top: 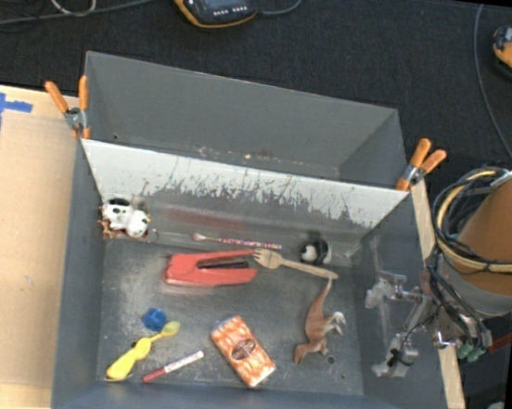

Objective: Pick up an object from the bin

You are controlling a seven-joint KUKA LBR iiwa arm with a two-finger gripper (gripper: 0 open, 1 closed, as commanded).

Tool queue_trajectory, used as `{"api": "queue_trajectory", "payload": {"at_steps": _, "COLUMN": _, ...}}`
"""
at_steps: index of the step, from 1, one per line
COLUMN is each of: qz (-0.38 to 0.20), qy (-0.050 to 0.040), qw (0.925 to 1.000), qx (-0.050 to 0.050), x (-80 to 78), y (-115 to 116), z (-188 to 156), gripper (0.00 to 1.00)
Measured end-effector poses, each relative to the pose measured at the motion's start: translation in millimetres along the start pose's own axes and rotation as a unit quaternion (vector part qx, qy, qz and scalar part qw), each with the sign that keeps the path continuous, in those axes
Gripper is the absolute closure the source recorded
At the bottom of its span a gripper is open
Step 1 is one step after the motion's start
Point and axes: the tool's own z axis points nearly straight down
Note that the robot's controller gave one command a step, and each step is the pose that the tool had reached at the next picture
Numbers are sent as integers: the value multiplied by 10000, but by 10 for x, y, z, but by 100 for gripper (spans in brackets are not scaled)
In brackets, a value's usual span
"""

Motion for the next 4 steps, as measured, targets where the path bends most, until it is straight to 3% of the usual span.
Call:
{"api": "queue_trajectory", "payload": {"at_steps": 1, "qz": -23, "qy": -39, "qw": 10000, "qx": 7, "x": -17, "y": 8, "z": -42, "gripper": 0}}
{"api": "queue_trajectory", "payload": {"at_steps": 2, "qz": 298, "qy": -23, "qw": 9996, "qx": -2, "x": 35, "y": 362, "z": 428, "gripper": 0}}
{"api": "queue_trajectory", "payload": {"at_steps": 3, "qz": 493, "qy": -77, "qw": 9988, "qx": 11, "x": -61, "y": 385, "z": 1138, "gripper": 0}}
{"api": "queue_trajectory", "payload": {"at_steps": 4, "qz": 341, "qy": -43, "qw": 9994, "qx": 5, "x": 14, "y": 677, "z": 1216, "gripper": 0}}
